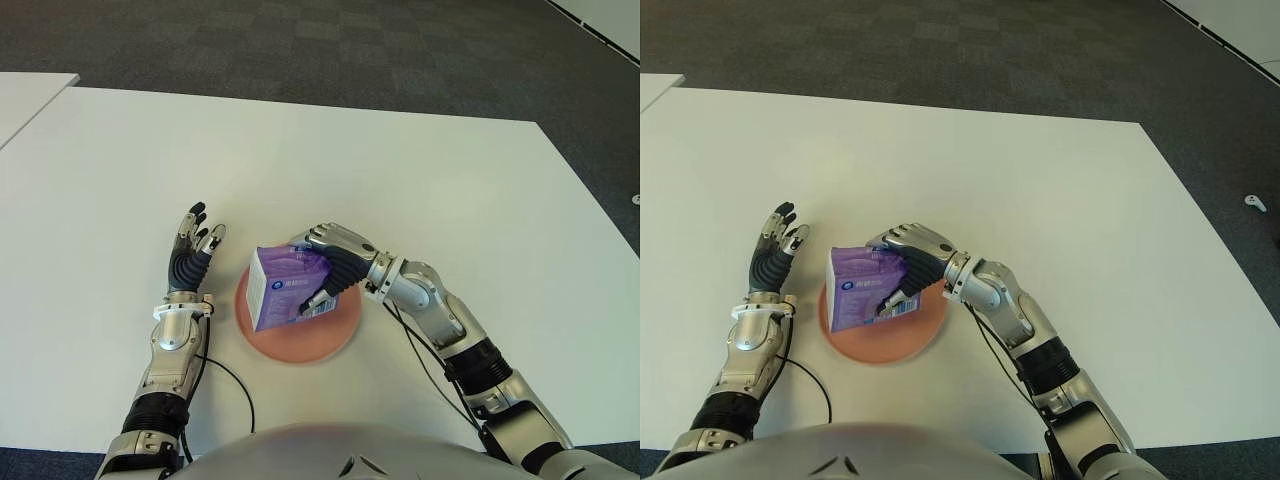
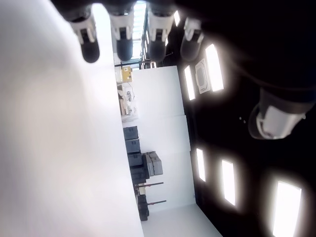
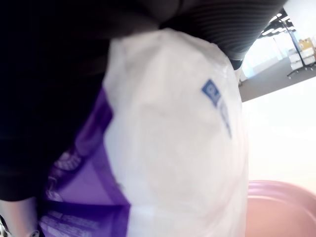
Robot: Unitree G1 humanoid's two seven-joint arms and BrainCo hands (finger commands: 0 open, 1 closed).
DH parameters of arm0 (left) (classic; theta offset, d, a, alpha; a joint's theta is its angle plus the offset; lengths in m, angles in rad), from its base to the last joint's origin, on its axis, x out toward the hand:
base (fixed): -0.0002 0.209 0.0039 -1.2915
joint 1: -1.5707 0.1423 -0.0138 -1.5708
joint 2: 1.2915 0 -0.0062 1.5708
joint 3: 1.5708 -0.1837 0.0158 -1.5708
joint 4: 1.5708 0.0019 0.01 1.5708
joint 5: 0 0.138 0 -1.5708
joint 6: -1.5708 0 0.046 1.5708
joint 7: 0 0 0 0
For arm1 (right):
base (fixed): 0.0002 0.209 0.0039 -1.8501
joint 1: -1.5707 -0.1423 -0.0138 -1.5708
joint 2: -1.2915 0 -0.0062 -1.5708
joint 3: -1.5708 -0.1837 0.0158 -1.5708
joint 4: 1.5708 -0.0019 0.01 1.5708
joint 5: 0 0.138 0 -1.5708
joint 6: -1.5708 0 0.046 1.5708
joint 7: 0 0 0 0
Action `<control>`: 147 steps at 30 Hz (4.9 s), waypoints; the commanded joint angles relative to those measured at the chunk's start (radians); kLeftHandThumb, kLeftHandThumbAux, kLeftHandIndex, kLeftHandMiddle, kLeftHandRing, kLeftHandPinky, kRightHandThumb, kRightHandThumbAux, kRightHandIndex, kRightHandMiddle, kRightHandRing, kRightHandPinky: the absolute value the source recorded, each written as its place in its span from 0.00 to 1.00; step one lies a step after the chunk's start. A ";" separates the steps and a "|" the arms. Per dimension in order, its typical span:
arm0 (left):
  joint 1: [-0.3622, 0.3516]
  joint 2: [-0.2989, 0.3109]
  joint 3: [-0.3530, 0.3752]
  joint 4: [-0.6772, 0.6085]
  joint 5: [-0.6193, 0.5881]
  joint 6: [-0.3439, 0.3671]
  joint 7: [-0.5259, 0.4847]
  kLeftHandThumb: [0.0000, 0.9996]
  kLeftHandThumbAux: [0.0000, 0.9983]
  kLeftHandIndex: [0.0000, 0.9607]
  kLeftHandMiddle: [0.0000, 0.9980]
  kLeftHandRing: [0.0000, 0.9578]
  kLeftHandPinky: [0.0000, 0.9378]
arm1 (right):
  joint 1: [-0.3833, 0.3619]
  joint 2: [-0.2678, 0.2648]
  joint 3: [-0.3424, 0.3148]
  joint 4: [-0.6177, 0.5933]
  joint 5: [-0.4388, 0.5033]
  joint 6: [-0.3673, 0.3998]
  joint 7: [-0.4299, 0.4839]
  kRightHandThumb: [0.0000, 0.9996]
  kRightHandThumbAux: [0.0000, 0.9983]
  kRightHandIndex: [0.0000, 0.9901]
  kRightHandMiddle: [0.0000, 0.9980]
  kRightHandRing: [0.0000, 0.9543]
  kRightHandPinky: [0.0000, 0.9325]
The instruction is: Put the tissue paper into the plate.
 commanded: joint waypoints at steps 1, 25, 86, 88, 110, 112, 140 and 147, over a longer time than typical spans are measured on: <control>0.052 0.004 -0.005 0.073 0.017 0.001 -0.009 0.00 0.43 0.00 0.00 0.00 0.00 | 0.022 0.021 -0.004 0.030 0.022 -0.009 -0.038 0.85 0.67 0.41 0.55 0.79 0.78; 0.036 0.011 0.003 0.115 -0.002 -0.013 -0.033 0.00 0.45 0.00 0.00 0.00 0.00 | -0.014 -0.101 0.035 -0.082 -0.275 -0.049 -0.081 0.28 0.12 0.00 0.00 0.00 0.00; 0.057 -0.001 0.004 0.061 0.009 -0.008 -0.013 0.00 0.46 0.00 0.00 0.00 0.00 | -0.057 0.185 -0.498 0.020 0.212 0.143 -0.526 0.21 0.43 0.00 0.00 0.00 0.00; 0.061 -0.001 0.003 0.051 0.010 -0.004 -0.014 0.00 0.46 0.00 0.00 0.00 0.00 | -0.061 0.193 -0.507 0.075 0.227 0.107 -0.555 0.18 0.46 0.00 0.00 0.00 0.00; 0.074 -0.002 0.003 -0.001 0.001 0.033 -0.032 0.00 0.44 0.00 0.00 0.00 0.00 | -0.435 -0.154 -1.905 1.405 0.393 0.510 -0.331 0.05 0.49 0.00 0.00 0.00 0.00; 0.071 -0.003 0.003 0.001 0.000 0.034 -0.032 0.00 0.44 0.00 0.00 0.00 0.00 | -0.435 -0.154 -1.905 1.405 0.393 0.510 -0.331 0.05 0.49 0.00 0.00 0.00 0.00; 0.061 0.007 0.007 0.022 -0.006 0.010 -0.047 0.00 0.45 0.00 0.00 0.00 0.00 | -0.430 -0.153 -1.842 1.408 0.170 0.504 -0.318 0.05 0.49 0.00 0.00 0.00 0.00; 0.066 0.009 0.005 0.009 -0.004 0.019 -0.050 0.00 0.45 0.00 0.00 0.00 0.00 | -0.060 0.562 -1.023 0.842 -0.001 -0.084 -0.169 0.14 0.60 0.00 0.00 0.00 0.00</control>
